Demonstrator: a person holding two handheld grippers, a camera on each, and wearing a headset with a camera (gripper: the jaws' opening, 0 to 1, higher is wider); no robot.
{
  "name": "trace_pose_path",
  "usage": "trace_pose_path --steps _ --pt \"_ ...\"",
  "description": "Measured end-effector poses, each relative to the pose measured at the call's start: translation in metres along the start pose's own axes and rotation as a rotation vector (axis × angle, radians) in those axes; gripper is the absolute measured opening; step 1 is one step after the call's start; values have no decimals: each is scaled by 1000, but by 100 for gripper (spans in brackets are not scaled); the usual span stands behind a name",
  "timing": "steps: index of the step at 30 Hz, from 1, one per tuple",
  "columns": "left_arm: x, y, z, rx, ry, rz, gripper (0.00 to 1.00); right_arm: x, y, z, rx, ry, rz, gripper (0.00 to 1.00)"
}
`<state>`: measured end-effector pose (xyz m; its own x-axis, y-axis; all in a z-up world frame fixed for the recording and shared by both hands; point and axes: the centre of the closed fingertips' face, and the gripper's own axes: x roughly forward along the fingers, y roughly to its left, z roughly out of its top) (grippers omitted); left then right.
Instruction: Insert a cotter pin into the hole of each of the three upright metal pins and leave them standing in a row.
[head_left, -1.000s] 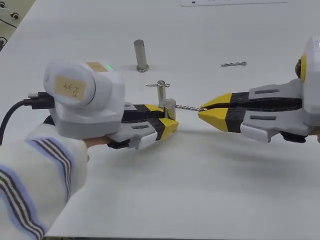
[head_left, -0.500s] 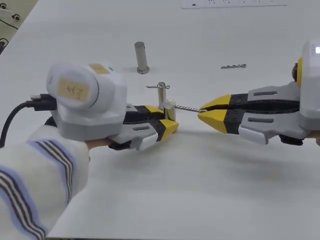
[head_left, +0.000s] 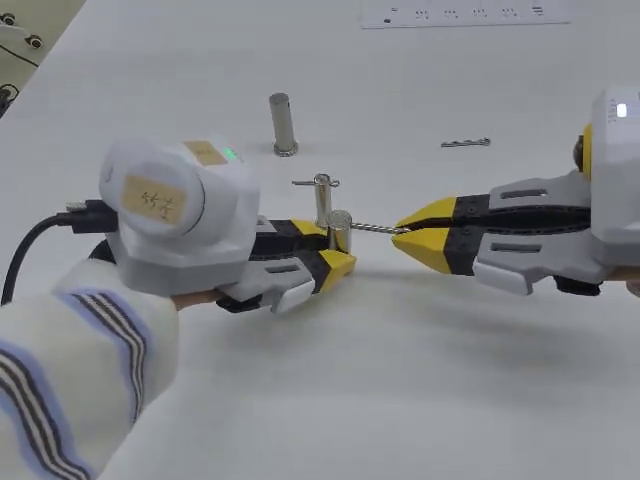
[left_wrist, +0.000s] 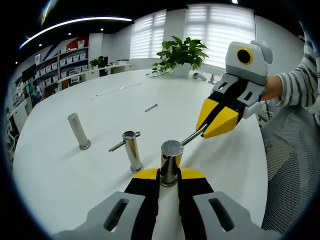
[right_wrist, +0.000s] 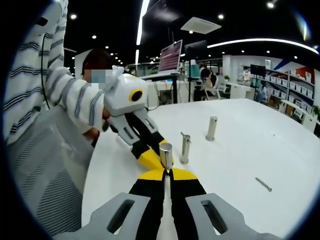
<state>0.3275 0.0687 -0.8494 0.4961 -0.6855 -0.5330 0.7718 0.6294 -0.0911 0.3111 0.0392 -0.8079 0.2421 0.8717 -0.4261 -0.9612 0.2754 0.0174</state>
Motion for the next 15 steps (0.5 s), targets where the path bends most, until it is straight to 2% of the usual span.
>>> trace_pose_path --steps 6,8,15 --pt "0 0 0 10 -1 6 11 2 -2 -1 -1 6 12 4" --pt "1 -2 0 36 0 6 11 4 0 -3 -5 20 19 4" --pt "1 -1 0 28 -8 11 11 12 1 -2 -5 26 29 4"
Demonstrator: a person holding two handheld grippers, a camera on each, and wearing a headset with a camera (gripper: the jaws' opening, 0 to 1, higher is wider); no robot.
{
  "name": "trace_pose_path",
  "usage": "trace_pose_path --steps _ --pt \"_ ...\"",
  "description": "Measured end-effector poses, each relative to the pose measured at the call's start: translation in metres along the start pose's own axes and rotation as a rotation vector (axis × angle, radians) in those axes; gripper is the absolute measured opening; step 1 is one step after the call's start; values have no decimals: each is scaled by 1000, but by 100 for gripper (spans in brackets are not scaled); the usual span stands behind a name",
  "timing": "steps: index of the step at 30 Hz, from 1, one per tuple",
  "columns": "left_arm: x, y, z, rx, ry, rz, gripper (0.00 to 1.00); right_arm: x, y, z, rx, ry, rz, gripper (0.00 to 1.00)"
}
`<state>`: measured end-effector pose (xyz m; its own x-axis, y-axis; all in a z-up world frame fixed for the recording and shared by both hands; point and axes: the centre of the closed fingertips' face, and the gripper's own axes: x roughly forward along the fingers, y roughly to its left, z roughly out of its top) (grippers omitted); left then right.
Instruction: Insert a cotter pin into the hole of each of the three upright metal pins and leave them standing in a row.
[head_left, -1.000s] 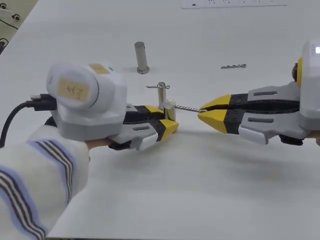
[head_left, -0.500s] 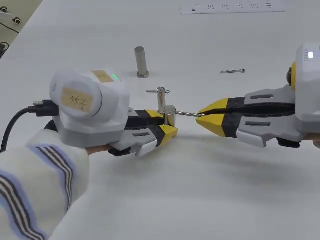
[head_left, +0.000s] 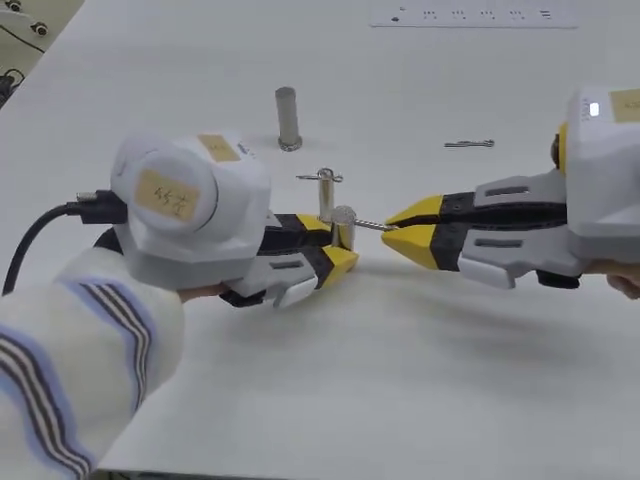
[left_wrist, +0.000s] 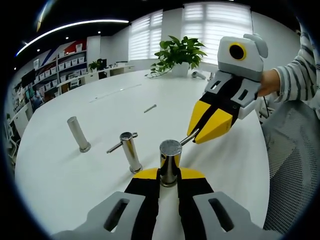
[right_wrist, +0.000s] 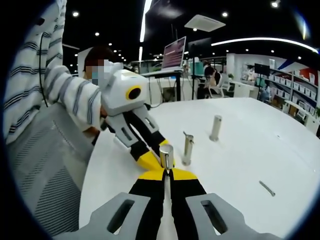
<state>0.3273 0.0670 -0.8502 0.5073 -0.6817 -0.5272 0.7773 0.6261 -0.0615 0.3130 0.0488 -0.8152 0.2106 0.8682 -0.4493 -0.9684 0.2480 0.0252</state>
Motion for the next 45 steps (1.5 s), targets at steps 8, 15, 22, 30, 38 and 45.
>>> trace_pose_path --steps 8,15,22,30,38,45 --pt "0 0 0 -18 -17 5 11 12 -3 5 -7 10 6 4" --pt "0 -1 0 -33 -26 4 11 15 -3 7 -43 24 -3 6" --pt "-1 -1 -1 -46 -34 4 11 6 -4 7 -23 37 -10 11" --pt "-1 -2 -1 -52 -37 7 11 5 -4 8 -27 58 -10 5" --pt "0 -2 0 -53 -37 6 11 8 -5 9 -33 60 -11 3" --pt "1 -1 0 -65 -43 13 12 7 -4 9 -24 60 -14 3"
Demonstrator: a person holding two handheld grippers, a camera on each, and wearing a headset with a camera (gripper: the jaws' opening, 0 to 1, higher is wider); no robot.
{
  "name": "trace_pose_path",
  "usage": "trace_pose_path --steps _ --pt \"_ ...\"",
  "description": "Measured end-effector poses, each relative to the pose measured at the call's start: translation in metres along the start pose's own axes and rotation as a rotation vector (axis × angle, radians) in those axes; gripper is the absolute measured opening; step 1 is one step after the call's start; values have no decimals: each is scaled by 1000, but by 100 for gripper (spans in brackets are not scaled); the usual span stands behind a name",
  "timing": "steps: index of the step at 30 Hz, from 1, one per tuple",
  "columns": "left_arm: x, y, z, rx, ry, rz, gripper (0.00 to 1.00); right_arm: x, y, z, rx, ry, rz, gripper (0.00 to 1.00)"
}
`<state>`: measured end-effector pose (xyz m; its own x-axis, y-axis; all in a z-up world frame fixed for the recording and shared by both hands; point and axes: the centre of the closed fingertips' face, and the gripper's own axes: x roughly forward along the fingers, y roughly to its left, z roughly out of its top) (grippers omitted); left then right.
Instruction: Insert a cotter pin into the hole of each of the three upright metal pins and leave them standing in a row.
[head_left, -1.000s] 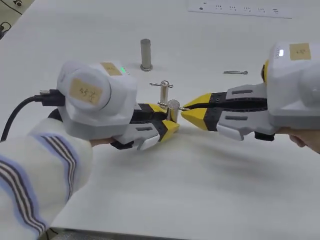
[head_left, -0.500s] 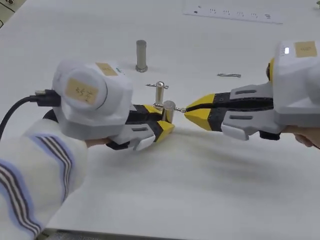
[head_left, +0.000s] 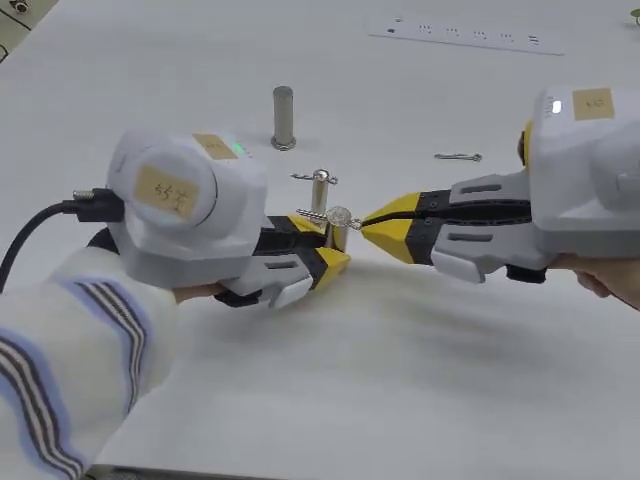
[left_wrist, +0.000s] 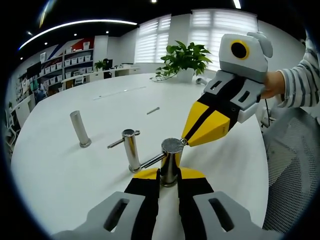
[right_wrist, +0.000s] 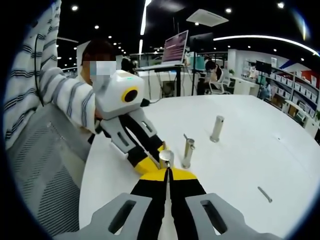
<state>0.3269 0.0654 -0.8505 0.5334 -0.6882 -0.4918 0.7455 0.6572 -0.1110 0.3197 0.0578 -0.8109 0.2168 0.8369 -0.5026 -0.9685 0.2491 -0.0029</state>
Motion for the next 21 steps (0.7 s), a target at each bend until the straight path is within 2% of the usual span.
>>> trace_pose_path --steps 2,5,7,11,13,15,16,18,21 --pt "0 0 0 3 1 1 12 0 1 -1 2 3 0 5" --pt "1 0 0 -36 -2 8 12 -1 1 -1 12 0 3 5" --pt "1 0 0 -36 -5 8 12 -1 0 1 30 -7 5 7" --pt "1 -1 0 -23 1 10 12 -1 0 2 27 -5 4 13" --pt "-1 -2 1 5 0 8 13 0 1 2 27 -1 8 15" --pt "-3 -4 -1 11 9 -1 18 1 2 2 31 -3 15 17" --pt "-5 -4 -1 37 10 -5 23 2 3 2 31 -2 19 18" --pt "-9 -5 -2 37 6 -11 34 5 4 2 32 1 25 21" --pt "-16 -7 -3 28 7 -27 40 8 7 1 42 4 38 23"
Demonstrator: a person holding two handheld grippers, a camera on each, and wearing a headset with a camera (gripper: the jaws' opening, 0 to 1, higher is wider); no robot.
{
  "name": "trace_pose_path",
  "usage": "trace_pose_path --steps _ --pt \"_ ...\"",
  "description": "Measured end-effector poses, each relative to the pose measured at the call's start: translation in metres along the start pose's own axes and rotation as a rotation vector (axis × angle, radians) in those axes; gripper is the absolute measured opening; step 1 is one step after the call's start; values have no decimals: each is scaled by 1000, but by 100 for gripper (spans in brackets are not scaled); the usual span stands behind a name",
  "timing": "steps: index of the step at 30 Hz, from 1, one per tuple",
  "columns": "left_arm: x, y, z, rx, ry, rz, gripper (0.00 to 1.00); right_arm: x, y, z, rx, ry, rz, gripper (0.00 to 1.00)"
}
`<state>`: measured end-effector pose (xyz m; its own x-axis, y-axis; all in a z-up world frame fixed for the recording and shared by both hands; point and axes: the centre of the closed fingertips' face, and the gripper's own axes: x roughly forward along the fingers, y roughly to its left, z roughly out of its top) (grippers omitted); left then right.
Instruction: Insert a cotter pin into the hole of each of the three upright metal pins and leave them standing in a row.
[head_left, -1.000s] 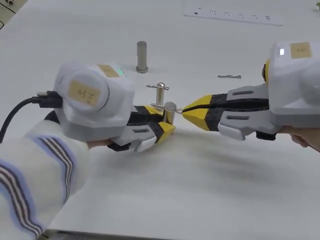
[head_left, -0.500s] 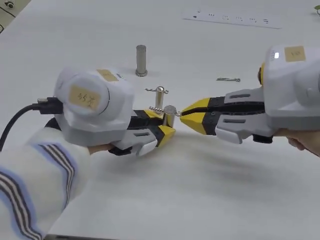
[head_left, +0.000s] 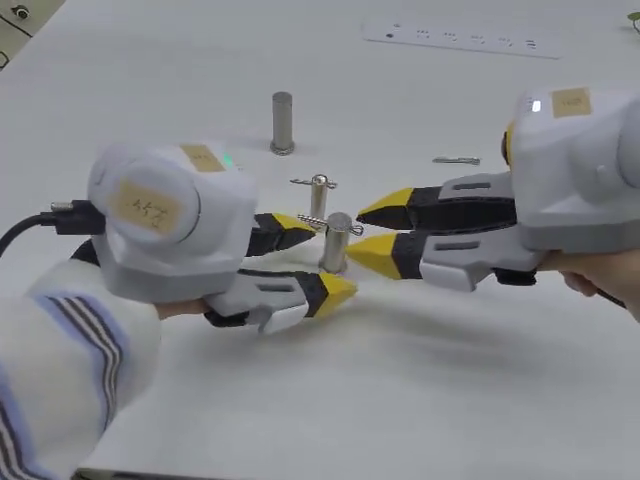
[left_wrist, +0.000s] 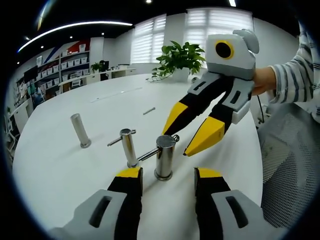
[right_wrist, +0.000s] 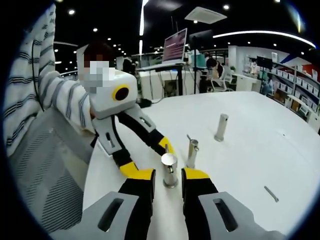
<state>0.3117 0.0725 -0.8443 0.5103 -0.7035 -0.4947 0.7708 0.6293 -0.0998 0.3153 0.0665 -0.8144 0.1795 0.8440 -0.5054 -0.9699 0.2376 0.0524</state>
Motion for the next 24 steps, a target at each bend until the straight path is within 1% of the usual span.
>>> trace_pose_path --steps 1,3,5,7,9,11,13,15,16,17,19,22,24 --pt "-2 -1 -1 -8 5 -4 41 1 1 0 0 0 3 23" --pt "-5 -3 -4 -13 13 -9 46 3 2 0 -2 1 5 24" --pt "-9 -6 -7 -15 18 -22 55 6 2 0 2 1 9 25" --pt "-13 -11 -8 -25 11 -39 62 8 2 -1 4 4 11 26" --pt "-16 -16 -10 -48 12 -51 71 10 2 -2 5 7 15 26" --pt "-17 -18 -13 -60 26 -48 78 12 2 -3 7 10 18 27" --pt "-19 -19 -14 -61 25 -39 82 15 2 -4 9 13 21 27" --pt "-22 -22 -12 -79 11 -40 84 17 2 -5 13 14 23 27" --pt "-22 -23 -10 -89 -2 -42 87 17 2 -5 14 14 24 27" --pt "-23 -25 -8 -110 -17 -45 91 18 2 -6 15 15 25 27" --pt "-25 -25 -7 -130 -30 -37 99 20 1 -8 16 16 26 27" --pt "-29 -26 -3 -125 -52 -35 99 21 0 -8 20 16 23 26" --pt "-32 -26 -3 -122 -52 -35 99 22 0 -9 20 15 24 26"
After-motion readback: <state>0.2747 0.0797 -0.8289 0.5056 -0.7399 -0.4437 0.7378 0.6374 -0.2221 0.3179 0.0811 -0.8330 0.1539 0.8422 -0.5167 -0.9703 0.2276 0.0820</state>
